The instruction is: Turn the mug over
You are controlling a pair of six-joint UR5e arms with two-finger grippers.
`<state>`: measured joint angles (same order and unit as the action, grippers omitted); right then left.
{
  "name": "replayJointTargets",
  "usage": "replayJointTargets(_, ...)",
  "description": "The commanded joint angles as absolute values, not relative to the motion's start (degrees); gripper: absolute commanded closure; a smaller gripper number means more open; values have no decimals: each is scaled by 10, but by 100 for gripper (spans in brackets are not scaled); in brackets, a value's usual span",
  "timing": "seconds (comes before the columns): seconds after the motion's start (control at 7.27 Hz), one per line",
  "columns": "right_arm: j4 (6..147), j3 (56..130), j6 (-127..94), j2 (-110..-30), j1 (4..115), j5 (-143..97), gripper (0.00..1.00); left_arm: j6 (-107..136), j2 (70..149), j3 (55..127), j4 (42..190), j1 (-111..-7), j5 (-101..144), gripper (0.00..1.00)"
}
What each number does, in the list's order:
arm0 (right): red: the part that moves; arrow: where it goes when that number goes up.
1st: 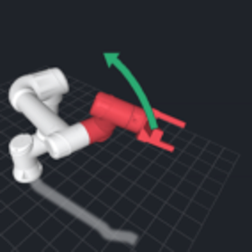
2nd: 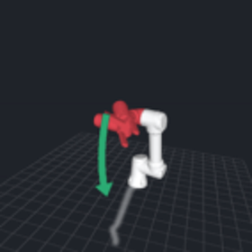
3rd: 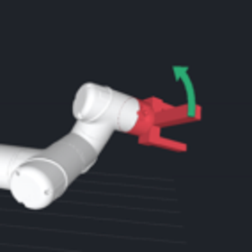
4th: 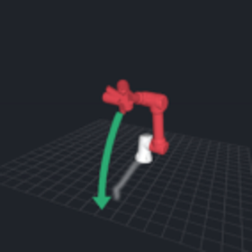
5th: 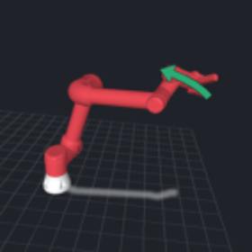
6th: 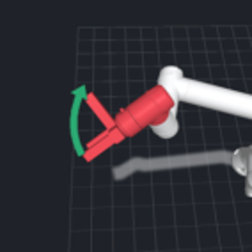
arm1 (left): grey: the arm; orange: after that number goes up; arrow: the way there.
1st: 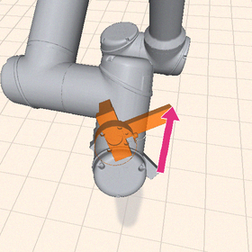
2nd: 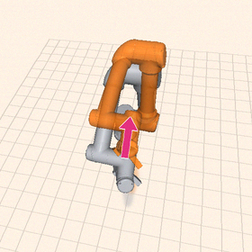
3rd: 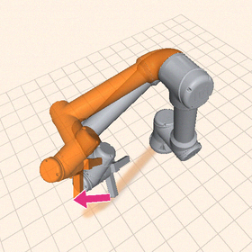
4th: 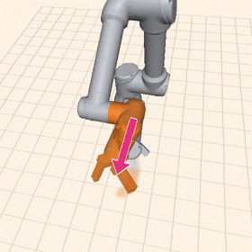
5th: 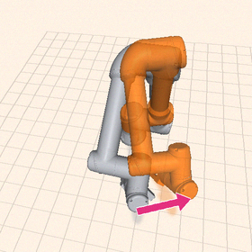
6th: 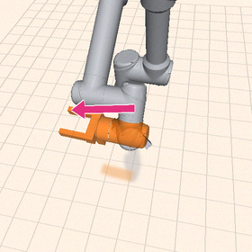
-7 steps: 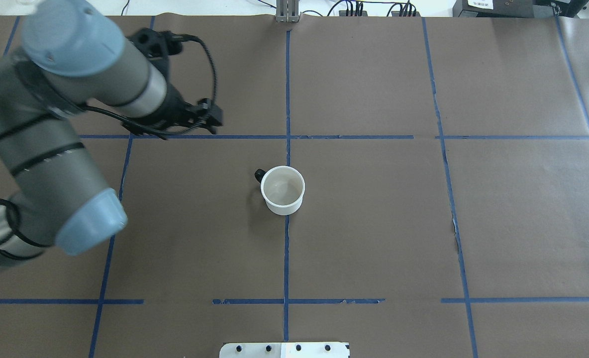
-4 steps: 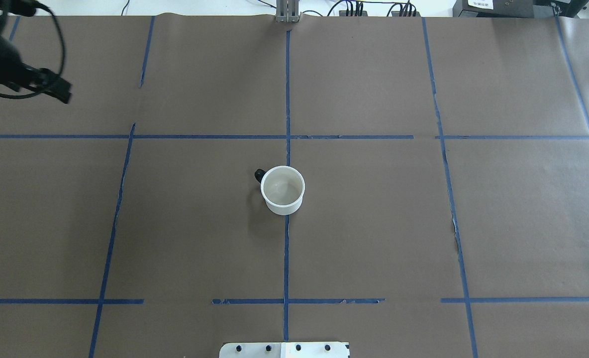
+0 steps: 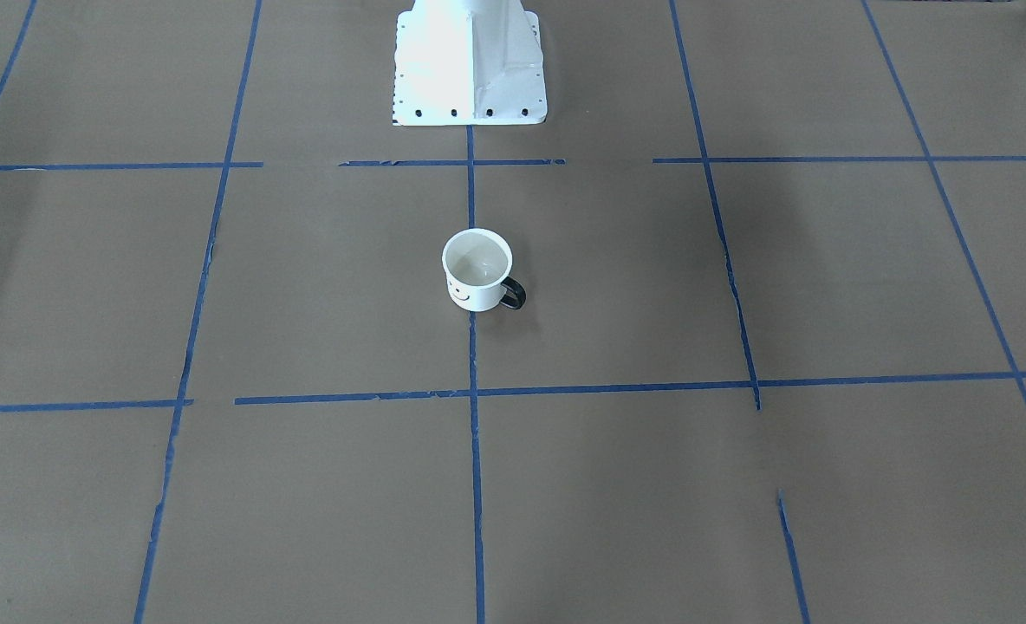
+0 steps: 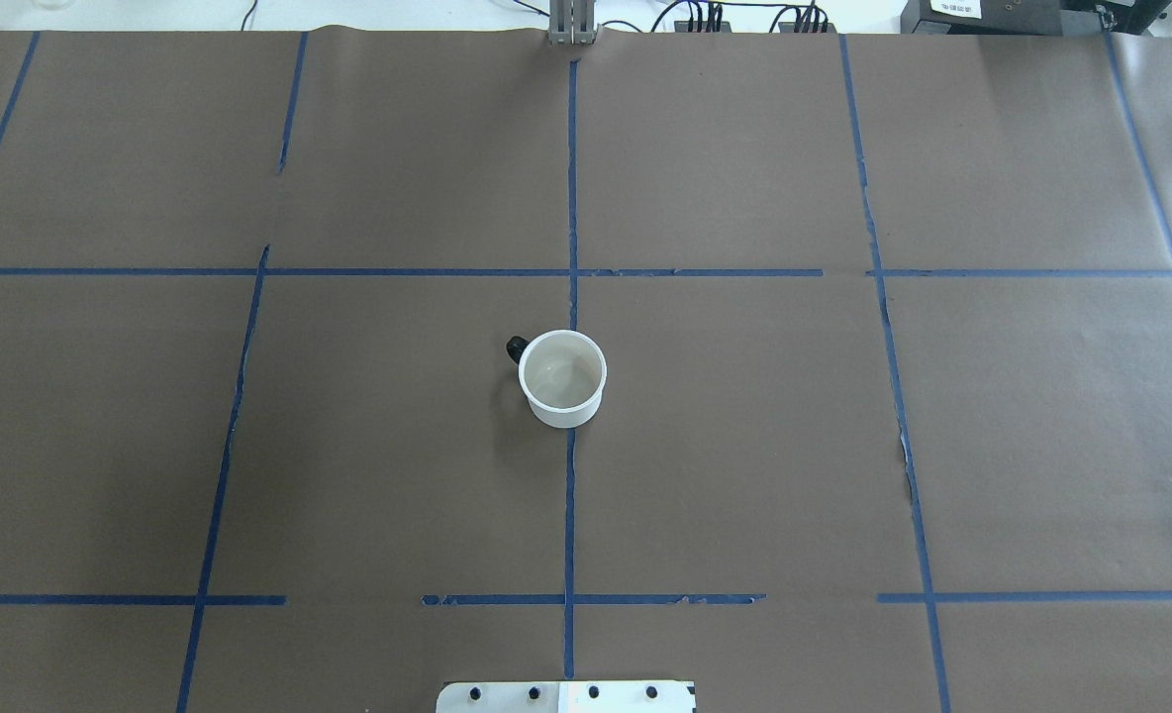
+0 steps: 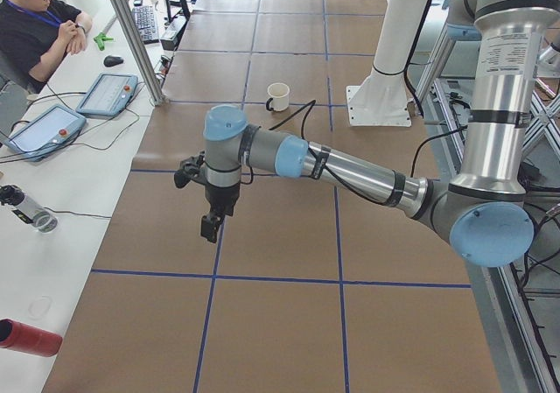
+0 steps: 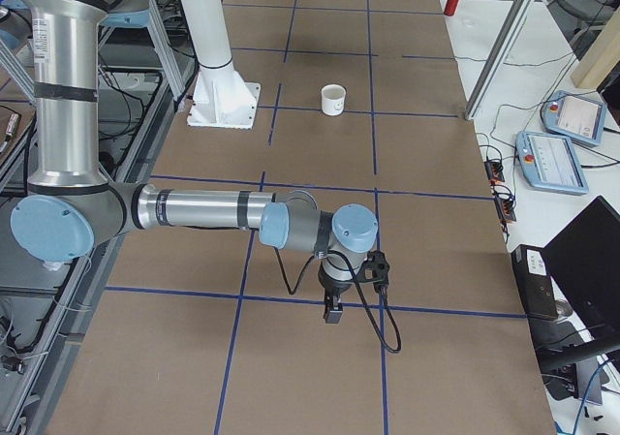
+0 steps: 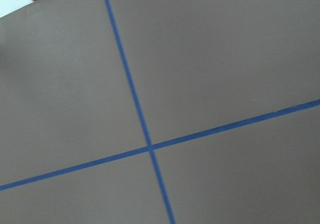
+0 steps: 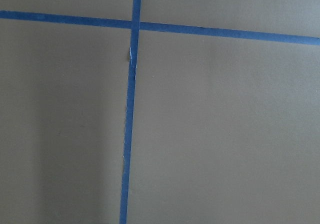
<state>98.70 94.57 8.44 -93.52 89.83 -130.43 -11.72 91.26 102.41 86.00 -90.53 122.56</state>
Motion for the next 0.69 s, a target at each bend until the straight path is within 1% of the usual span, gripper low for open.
replayJointTargets(0.0, 987, 946, 84, -935, 898, -1304, 0, -150, 862, 999, 866, -946, 1297, 0)
replayJointTargets(0.41, 987, 946, 84, -935, 898, -1304, 0, -128, 861, 987, 872, -946, 1309, 0)
replayJointTargets(0.55, 987, 946, 84, -935, 898, -1304, 0, -67, 861, 991, 872, -946, 1310, 0)
